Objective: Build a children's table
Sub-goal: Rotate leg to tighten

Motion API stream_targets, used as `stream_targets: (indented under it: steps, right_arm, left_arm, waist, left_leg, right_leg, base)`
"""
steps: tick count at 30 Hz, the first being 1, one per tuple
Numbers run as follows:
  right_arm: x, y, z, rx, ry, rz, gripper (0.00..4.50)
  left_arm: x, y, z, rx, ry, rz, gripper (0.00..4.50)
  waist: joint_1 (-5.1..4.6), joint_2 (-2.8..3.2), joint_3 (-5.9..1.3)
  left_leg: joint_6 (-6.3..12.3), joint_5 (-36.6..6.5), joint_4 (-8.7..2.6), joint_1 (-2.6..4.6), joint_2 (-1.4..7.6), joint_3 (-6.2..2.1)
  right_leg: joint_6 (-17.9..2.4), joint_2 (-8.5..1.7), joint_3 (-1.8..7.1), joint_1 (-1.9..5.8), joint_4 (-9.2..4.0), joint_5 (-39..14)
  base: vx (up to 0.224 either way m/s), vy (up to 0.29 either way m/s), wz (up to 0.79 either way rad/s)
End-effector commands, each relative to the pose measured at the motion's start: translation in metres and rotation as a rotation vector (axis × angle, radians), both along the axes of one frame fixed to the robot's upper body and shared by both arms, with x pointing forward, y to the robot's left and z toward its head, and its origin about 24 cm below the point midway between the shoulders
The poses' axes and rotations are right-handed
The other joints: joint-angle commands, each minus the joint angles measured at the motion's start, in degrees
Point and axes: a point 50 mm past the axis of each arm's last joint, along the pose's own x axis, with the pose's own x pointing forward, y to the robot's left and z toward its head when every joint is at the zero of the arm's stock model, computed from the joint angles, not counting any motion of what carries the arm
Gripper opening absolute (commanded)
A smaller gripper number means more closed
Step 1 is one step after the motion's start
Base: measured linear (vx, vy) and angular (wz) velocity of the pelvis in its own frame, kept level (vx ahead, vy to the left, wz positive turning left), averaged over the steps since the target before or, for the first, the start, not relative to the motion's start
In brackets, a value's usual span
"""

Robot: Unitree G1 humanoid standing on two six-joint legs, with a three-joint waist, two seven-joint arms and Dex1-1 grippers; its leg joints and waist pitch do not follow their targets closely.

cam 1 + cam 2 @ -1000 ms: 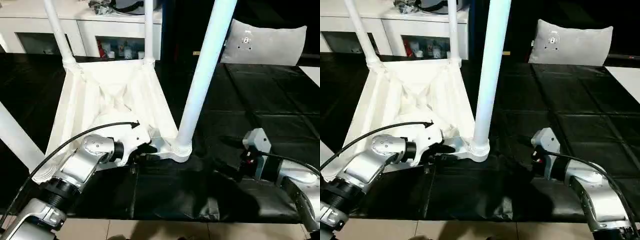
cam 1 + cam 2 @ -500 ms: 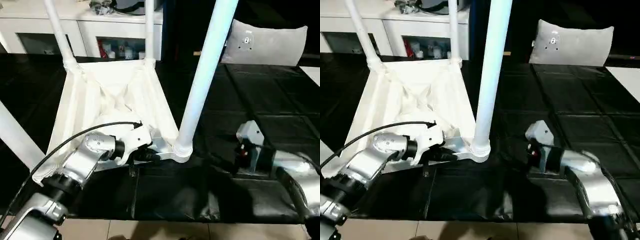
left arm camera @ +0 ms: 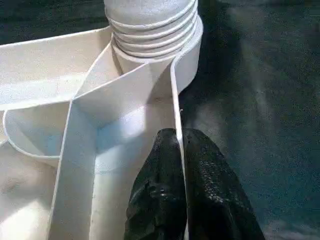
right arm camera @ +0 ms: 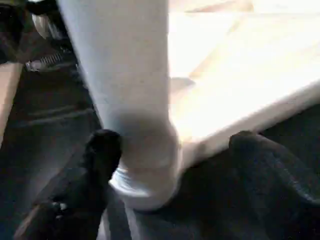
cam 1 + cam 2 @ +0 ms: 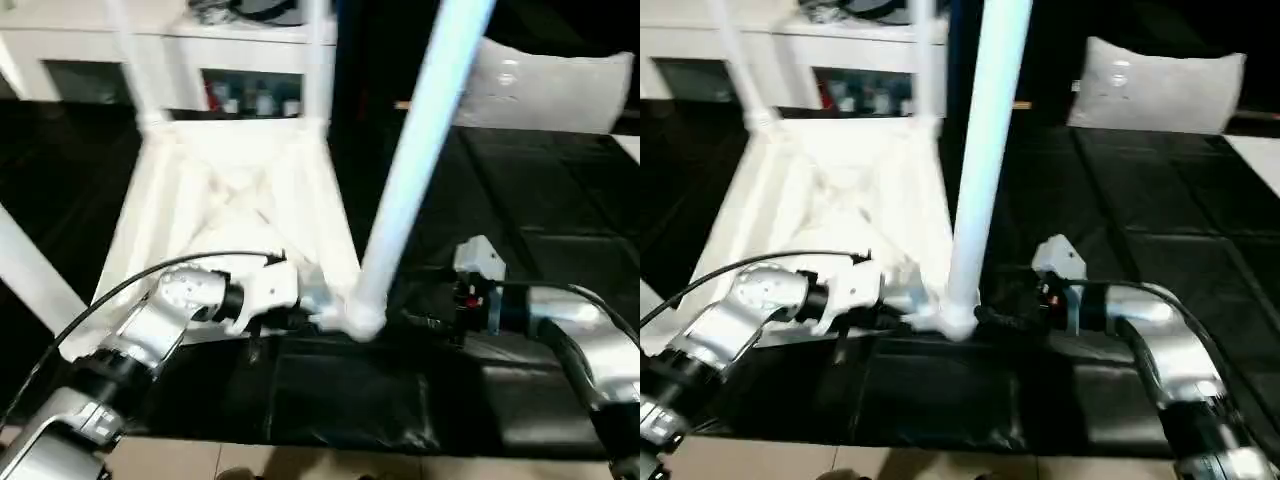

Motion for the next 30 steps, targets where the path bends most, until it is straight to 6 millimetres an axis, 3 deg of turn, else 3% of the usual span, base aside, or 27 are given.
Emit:
stream_targets:
  steps: [1, 4, 5, 8, 16, 21, 26, 29, 30]
  right_arm:
    - [0.003, 0.004, 0.001, 0.022, 0.006, 0.021, 3.61]
    - [0.003, 0.008, 0.0, 0.045, 0.033, 0.053, 3.35]
    - [0.002, 0.011, -0.001, 0.055, 0.047, 0.071, 3.35]
    - [0.0, 0.016, -0.002, 0.068, 0.07, 0.109, 3.0]
    - [0.008, 0.03, -0.005, 0.106, 0.084, 0.121, 2.34]
    - [0.006, 0.031, -0.005, 0.116, 0.102, 0.14, 2.13]
    - [0.002, 0.033, -0.007, 0.128, 0.111, 0.111, 2.09]
    - [0.002, 0.042, -0.016, 0.037, 0.073, -0.001, 2.08]
    - [0.006, 0.047, -0.019, 0.022, 0.068, -0.083, 2.06]
  left_arm:
    - [-0.017, -0.014, -0.011, 0.044, 0.058, -0.157, 0.0]
    - [-0.018, -0.015, -0.012, 0.045, 0.057, -0.168, 0.0]
    - [-0.018, -0.015, -0.012, 0.046, 0.056, -0.168, 0.0]
    - [-0.019, -0.016, -0.012, 0.046, 0.058, -0.172, 0.0]
    - [-0.019, -0.015, -0.014, 0.055, 0.064, -0.175, 0.0]
    - [-0.017, -0.014, -0.014, 0.052, 0.066, -0.148, 0.0]
    - [-0.013, -0.014, -0.014, -0.004, 0.106, -0.03, 0.0]
    - [-0.007, -0.02, -0.01, -0.082, 0.126, 0.084, 0.0]
    - [-0.003, -0.023, -0.008, -0.1, 0.116, 0.138, 0.0]
  waist:
    - [0.0, -0.39, -3.59]
    - [0.03, -0.49, -3.51]
    - [0.11, -0.06, -3.51]
    - [0.17, -0.12, -3.45]
    - [0.48, -0.15, -3.5]
    - [0.3, -0.41, -3.38]
    - [0.22, -0.13, -3.44]
    - [-0.08, 0.16, -3.07]
    - [-0.35, 0.17, -2.89]
  left_leg:
    - [3.72, -8.06, -3.77, 0.22, 2.43, -0.22]
    - [3.19, -8.76, -3.85, 0.16, 2.35, -0.25]
    - [2.8, -9.36, -3.87, 0.22, 2.31, -0.32]
    - [2.3, -10.13, -3.96, 0.3, 2.38, -0.32]
    - [1.5, -10.54, -4.08, 0.45, 2.39, -0.39]
    - [1.3, -11.25, -4.08, 0.38, 2.26, -0.43]
    - [1.2, -10.71, -4.08, 0.47, 2.3, -0.37]
    - [0.58, -12.75, -4.36, 0.36, 2.13, -0.55]
    - [-0.05, -14.2, -4.45, 0.55, 2.01, -0.63]
  right_leg:
    - [-12.36, -4.57, 2.85, 2.88, -3.51, -11.22]
    - [-11.83, -4.58, 2.79, 2.98, -3.62, -12.66]
    - [-11.56, -4.66, 2.8, 3.0, -3.71, -13.84]
    - [-11.0, -4.61, 2.83, 2.95, -3.96, -15.23]
    - [-11.25, -4.56, 2.81, 2.91, -3.83, -14.74]
    - [-9.56, -4.71, 2.88, 2.92, -4.24, -19.16]
    - [-10.33, -4.53, 2.91, 2.87, -4.03, -16.66]
    - [-9.06, -4.54, 2.77, 2.8, -4.5, -21.36]
    - [-7.99, -4.5, 2.67, 2.61, -4.89, -25.05]
  base:
    - [0.0, 0.0, 0.0]
    - [0.0, 0.0, 0.0]
    - [0.0, 0.0, 0.0]
    - [0.0, 0.0, 0.0]
    - [0.0, 0.0, 0.0]
    - [0.0, 0.0, 0.0]
    - [0.0, 0.0, 0.0]
    - [0.0, 0.0, 0.0]
    - [0.0, 0.0, 0.0]
